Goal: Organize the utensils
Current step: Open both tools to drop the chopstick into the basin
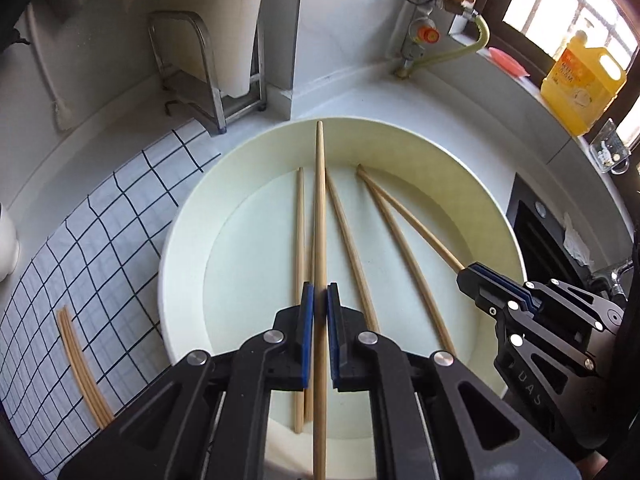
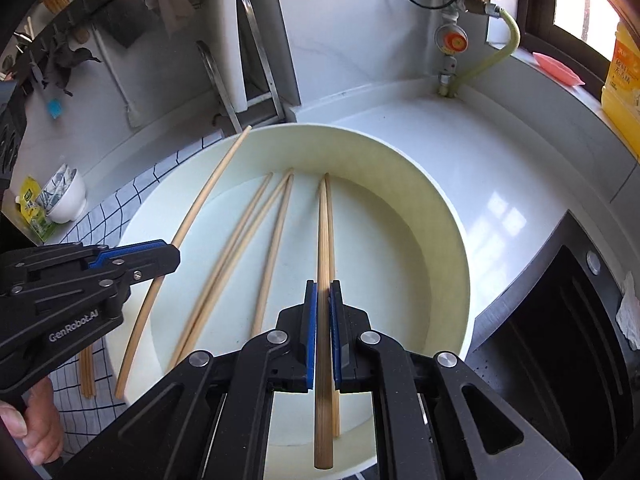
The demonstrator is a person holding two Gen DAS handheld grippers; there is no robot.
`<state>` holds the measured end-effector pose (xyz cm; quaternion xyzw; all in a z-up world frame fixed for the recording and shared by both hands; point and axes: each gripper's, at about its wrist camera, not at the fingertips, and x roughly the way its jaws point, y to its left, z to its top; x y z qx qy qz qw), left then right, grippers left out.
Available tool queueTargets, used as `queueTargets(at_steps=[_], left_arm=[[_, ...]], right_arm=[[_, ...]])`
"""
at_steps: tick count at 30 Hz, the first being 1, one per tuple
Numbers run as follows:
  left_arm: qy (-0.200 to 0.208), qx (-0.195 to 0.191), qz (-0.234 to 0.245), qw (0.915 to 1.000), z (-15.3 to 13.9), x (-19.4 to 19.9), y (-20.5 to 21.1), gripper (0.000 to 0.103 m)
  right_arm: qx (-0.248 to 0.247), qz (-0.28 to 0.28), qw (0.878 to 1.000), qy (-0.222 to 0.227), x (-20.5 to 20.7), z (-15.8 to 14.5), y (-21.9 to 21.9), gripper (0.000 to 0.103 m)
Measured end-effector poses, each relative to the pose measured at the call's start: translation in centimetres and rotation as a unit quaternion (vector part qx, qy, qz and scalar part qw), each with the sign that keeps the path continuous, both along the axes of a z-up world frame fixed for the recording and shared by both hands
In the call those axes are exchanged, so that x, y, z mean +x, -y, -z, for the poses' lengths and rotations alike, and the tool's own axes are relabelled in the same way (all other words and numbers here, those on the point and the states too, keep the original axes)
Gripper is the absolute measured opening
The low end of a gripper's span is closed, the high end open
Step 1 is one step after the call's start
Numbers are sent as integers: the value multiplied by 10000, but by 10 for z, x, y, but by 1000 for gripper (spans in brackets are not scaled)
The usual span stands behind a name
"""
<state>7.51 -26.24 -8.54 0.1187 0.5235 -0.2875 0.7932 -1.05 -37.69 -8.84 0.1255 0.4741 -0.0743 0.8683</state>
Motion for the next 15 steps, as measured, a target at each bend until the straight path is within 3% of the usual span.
queueTargets(at_steps=[10,11,13,15], left_arm=[[-226,234,-62,9995,22,11,8,8],[-213,244,-86,9994,21,11,8,10],[-170,261,-158,9994,18,12,5,35],[-71,271,-243,9993,13,12,1,48]], right_arm=[[197,-110,9992,-321,10,20,6,7],[198,-110,9992,-321,10,20,6,10],[163,-77,9994,-301,9,17,8,27],[80,-46,9997,-206,5,11,8,33]])
